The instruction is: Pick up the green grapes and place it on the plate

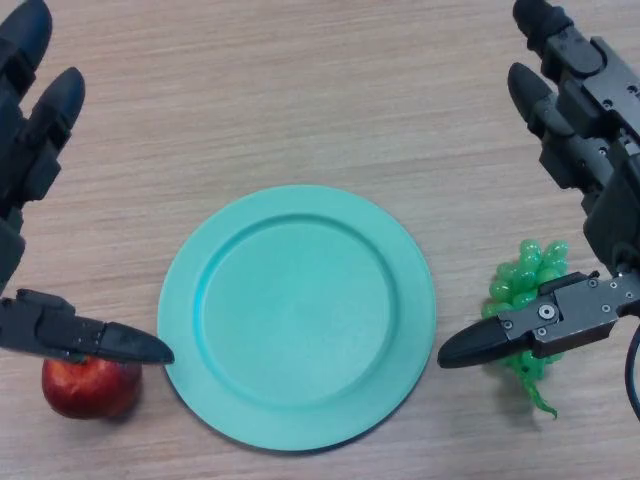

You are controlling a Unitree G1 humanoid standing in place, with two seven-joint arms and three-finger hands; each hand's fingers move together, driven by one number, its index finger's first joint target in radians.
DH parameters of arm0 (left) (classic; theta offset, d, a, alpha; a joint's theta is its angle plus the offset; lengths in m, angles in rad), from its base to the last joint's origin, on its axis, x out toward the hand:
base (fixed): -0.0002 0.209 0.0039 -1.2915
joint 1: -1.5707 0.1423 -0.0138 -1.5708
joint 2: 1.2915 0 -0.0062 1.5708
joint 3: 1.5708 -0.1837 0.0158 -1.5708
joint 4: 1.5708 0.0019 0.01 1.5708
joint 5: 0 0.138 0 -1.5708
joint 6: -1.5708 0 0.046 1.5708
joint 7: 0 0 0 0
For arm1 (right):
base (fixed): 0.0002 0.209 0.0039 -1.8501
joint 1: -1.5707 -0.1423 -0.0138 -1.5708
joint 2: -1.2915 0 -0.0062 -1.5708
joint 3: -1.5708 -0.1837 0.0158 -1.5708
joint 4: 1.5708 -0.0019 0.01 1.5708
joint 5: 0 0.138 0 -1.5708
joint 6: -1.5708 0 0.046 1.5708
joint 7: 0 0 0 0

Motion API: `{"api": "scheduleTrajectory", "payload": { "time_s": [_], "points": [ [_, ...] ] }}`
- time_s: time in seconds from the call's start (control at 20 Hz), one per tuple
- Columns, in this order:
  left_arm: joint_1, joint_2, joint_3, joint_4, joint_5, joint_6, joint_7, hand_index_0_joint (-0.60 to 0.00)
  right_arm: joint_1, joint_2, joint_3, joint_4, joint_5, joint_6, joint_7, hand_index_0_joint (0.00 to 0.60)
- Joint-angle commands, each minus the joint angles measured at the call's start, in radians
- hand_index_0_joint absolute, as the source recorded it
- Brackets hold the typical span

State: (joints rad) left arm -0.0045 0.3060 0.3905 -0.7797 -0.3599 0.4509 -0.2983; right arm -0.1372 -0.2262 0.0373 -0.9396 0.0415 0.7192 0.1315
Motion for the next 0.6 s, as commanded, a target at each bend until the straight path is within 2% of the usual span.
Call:
{"api": "scheduleTrajectory", "payload": {
  "time_s": [0.05,0.4,0.6],
  "points": [
    [-0.024,0.042,0.043,-0.021,0.003,-0.172,0.018,0.0,-0.019,-0.015,-0.034,-0.032,0.001,-0.135,0.003,0.0],
    [-0.011,0.03,0.019,0.049,0.033,-0.272,0.001,0.0,0.0,-0.017,-0.04,0.03,-0.029,-0.212,0.037,0.0],
    [-0.004,0.019,0.002,0.109,0.061,-0.354,0.0,0.0,0.037,-0.03,-0.042,0.1,-0.075,-0.312,0.099,0.0]
  ]
}}
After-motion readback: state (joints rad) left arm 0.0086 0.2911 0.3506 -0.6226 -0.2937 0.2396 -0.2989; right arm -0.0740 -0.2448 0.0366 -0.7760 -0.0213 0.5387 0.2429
